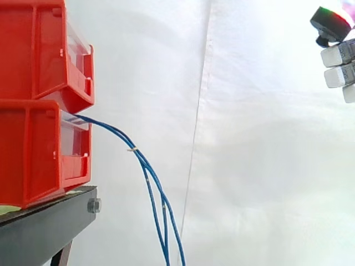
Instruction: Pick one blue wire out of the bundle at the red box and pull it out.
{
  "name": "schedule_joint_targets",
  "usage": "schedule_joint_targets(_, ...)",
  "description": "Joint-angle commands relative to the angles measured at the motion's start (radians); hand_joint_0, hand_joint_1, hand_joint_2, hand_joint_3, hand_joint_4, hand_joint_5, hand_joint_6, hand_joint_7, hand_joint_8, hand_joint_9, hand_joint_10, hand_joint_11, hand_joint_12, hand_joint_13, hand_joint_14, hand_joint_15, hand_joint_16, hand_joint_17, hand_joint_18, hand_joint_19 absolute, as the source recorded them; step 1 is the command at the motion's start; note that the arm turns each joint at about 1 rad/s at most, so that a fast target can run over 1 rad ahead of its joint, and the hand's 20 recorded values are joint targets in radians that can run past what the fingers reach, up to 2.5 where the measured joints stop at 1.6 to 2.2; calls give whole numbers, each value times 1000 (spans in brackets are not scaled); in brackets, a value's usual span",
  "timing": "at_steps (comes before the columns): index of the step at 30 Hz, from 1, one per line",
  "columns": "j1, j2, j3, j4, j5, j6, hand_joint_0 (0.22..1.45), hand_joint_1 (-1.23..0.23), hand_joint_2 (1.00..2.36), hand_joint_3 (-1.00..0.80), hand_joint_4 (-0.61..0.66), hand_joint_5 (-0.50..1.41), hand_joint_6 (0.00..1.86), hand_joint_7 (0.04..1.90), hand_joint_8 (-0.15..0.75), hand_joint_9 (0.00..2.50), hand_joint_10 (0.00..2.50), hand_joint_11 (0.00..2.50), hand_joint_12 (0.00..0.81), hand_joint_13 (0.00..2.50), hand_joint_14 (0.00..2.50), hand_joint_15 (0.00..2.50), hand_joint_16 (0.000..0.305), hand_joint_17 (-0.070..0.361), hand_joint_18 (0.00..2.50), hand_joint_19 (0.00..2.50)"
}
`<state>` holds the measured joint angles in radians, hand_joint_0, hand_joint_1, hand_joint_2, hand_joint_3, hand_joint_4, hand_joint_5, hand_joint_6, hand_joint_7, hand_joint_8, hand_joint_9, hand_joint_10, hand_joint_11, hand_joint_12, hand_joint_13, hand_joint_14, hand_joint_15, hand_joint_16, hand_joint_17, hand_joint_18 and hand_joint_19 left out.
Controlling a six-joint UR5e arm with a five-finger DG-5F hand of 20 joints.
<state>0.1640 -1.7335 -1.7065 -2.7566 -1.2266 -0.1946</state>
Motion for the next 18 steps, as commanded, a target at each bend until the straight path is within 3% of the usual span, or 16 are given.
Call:
schedule_joint_targets(1, 2, -29, 12, 15, 4, 0, 478, -583, 1000, -500, 350, -182, 502, 783, 345, 675, 4, 192, 420, 454, 4, 167, 55, 123, 358, 332)
schedule_joint_targets(2, 3, -43, 19, 22, 7, 1, 479, -582, 1000, -500, 351, -182, 502, 786, 345, 675, 4, 192, 419, 454, 4, 167, 54, 123, 359, 332)
schedule_joint_targets(3, 3, -81, 44, 22, 10, 3, 479, -582, 1000, -500, 351, -181, 502, 786, 343, 677, 4, 194, 419, 454, 5, 167, 54, 122, 359, 331)
schedule_joint_targets(12, 3, -230, 188, 5, 4, 12, 482, -578, 1000, -500, 354, -179, 502, 791, 347, 692, 4, 215, 420, 468, 5, 181, 54, 121, 376, 345)
schedule_joint_targets(18, 8, -233, 191, 11, 10, -2, 482, -577, 1000, -500, 358, -178, 502, 796, 347, 699, 5, 217, 420, 474, 5, 182, 54, 121, 379, 346)
